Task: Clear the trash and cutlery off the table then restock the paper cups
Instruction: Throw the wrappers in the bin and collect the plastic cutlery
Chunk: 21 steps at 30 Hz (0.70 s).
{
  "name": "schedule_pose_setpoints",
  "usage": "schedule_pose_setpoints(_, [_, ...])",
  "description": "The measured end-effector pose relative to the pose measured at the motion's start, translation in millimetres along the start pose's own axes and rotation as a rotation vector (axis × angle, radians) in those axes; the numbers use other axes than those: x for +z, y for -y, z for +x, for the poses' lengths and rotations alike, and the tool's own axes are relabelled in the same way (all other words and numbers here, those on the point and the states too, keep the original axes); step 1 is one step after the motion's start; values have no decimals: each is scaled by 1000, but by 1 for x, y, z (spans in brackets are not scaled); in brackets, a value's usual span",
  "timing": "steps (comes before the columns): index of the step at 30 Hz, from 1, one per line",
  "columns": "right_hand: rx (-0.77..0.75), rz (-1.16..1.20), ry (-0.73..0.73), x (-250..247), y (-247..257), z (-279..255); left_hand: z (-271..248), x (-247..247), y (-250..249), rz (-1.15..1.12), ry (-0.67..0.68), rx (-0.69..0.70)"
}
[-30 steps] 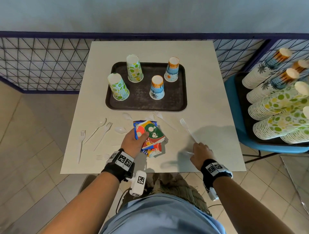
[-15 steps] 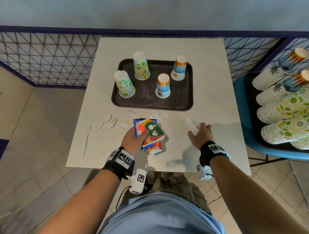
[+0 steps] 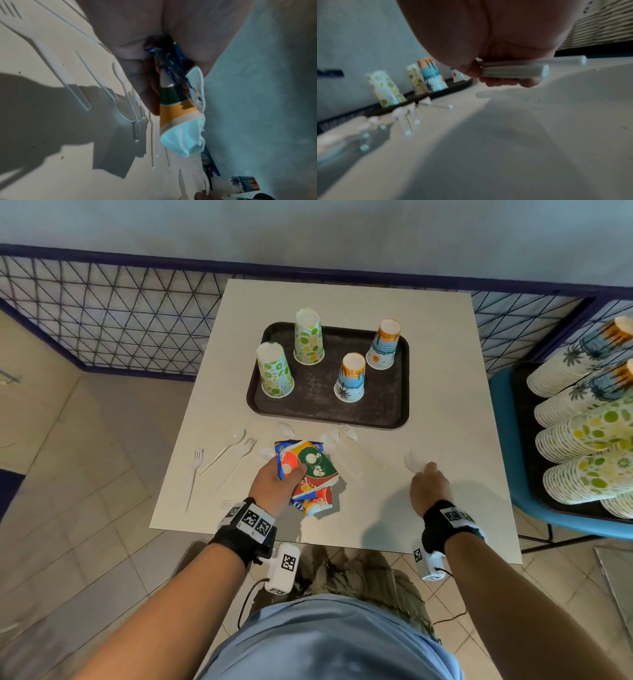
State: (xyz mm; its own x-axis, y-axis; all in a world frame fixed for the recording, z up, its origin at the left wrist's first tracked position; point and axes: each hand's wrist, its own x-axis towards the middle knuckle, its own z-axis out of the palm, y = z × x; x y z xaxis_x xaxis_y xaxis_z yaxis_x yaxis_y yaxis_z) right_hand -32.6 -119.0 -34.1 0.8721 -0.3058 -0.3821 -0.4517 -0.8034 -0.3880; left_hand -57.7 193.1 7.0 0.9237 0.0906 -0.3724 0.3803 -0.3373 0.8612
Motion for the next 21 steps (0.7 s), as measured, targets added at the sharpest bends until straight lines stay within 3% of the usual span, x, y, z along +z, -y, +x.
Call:
schedule_pose_setpoints(5, [-212,338,-83,-12,43,-26,-7,-7,4,-38,-59,-12])
schedule_pose_setpoints(8, [-484,445,-96,-13,75,-37,-12,-8,4,-70,-104,-20])
schedule_pose_setpoints(13, [-578,271,336,-10,126,-54,-28,-10,5,-110,-231,-45])
schedule_pose_setpoints(21, [-787,68,667,26,165,-85,-94,-30,38,-272,-487,-192])
